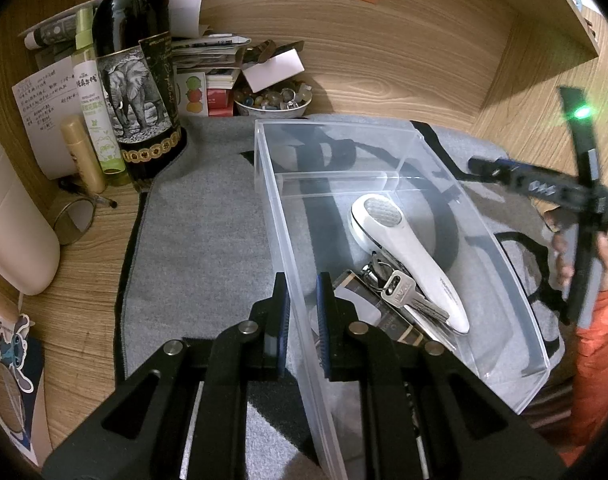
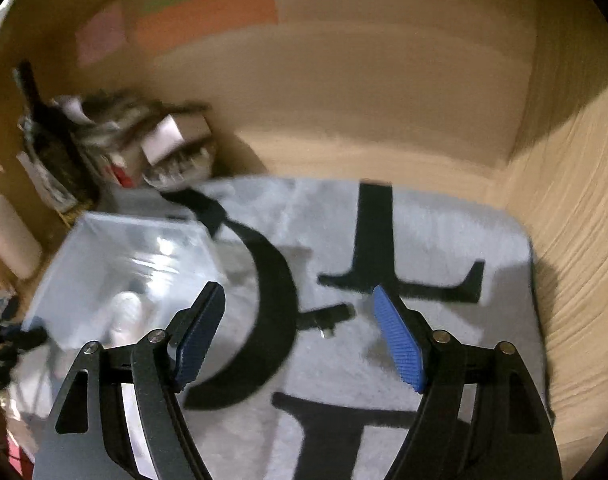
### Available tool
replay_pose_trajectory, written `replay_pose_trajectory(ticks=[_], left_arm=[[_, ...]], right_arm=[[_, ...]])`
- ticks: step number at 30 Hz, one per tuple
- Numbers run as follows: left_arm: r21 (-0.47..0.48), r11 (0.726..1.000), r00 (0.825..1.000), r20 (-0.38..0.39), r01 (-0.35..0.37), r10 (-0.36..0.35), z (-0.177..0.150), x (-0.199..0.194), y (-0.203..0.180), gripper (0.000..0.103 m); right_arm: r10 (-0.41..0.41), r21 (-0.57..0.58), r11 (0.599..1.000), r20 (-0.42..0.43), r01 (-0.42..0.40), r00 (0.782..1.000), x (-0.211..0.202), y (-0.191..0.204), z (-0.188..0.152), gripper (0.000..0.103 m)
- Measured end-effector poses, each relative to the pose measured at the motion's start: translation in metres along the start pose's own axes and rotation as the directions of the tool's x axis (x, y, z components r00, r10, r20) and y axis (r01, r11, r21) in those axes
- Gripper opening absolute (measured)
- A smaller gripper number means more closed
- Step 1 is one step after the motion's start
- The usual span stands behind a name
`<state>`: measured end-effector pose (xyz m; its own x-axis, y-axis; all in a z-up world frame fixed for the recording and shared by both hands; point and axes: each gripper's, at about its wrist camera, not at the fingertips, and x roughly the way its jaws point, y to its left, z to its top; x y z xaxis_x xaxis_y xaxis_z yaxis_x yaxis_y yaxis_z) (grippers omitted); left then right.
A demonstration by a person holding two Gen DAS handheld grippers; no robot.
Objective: Organize rigid objects
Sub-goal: 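Grasp the small black USB adapter with the right gripper, then carry the black USB adapter into the clear box and release it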
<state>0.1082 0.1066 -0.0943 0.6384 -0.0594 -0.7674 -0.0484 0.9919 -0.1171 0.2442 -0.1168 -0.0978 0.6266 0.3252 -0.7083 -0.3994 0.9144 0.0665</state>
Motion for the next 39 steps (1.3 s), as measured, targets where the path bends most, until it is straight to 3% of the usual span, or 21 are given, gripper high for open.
replay_pose_trajectory(ticks=[9, 14, 15, 17, 24, 32, 39], left_arm=[[-0.002, 1.0, 1.0, -0.002, 0.0, 0.0, 0.001, 0.001, -0.002, 0.012], [-0.004, 1.0, 1.0, -0.002, 0.001, -0.001, 0.001, 0.001, -0.002, 0.012], [-0.003, 1.0, 1.0, -0.002, 0.0, 0.0, 0.001, 0.001, -0.002, 0.012], [-0.002, 1.0, 1.0, -0.002, 0.0, 0.0, 0.001, 0.001, -0.001, 0.012], [0.001, 1.0, 1.0, -0.002, -0.001, 0.001, 0.001, 0.001, -0.002, 0.012], [0.0, 1.0, 1.0, -0.001, -0.001, 0.001, 0.001, 0.001, -0.002, 0.012], [0.0, 1.0, 1.0, -0.002, -0.001, 0.001, 0.001, 0.001, -0.002, 0.012]], right_arm=[[-0.017, -0.008, 1.0, -0.121, 0.016, 0.993, 0.056, -0.012, -0.012, 0.072], [-0.029, -0.01, 1.0, -0.121, 0.028, 0.992, 0.066, -0.016, -0.015, 0.053], [-0.027, -0.014, 1.0, -0.12, 0.026, 0.992, 0.066, -0.016, -0.015, 0.042], [-0.026, -0.016, 1.0, -0.113, 0.024, 0.993, 0.064, -0.016, -0.016, 0.042], [-0.024, -0.03, 0.999, -0.093, 0.021, 0.995, 0.037, -0.009, -0.014, 0.042], [0.015, -0.086, 0.996, 0.043, -0.011, 0.999, -0.025, 0.021, -0.001, 0.042], [0.084, -0.136, 0.989, 0.142, -0.065, 0.986, -0.066, 0.053, 0.004, 0.042]])
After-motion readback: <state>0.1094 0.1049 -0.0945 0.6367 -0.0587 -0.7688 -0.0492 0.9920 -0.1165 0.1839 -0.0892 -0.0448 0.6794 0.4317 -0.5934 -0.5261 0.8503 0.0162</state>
